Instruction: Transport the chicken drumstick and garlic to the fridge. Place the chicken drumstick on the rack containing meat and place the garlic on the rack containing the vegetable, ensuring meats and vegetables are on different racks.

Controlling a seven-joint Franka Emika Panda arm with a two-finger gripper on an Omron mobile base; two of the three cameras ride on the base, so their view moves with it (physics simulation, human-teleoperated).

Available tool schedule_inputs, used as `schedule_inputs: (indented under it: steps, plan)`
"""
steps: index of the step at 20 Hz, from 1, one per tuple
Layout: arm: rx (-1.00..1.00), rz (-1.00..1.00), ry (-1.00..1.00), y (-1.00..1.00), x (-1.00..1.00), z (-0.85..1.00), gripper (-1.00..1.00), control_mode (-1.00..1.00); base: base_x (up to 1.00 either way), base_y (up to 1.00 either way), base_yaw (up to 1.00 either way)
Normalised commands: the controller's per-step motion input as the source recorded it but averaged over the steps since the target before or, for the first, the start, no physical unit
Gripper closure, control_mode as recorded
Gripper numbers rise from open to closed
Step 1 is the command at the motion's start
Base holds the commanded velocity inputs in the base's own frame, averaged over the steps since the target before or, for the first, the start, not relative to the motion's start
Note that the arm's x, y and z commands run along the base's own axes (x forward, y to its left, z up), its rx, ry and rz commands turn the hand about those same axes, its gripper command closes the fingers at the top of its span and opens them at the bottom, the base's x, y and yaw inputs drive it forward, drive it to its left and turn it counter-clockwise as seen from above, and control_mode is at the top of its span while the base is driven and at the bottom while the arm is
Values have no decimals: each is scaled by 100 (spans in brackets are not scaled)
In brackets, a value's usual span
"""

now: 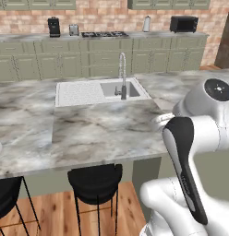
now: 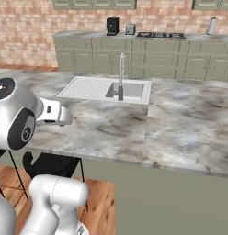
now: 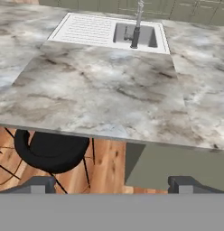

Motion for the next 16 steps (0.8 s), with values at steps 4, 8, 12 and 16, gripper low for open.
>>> schedule_inputs:
  steps: [4, 8, 12, 16]
  plan:
    - [0, 0, -3, 0, -16, 11, -100, 100, -52, 26, 0]
    - [0, 0, 0, 0, 0, 0, -100, 100, -55, 78, 0]
    - [0, 0, 0, 0, 0, 0, -100, 100, -8, 100, -3]
    - [0, 0, 0, 0, 0, 0, -100, 100, 0, 100, 0]
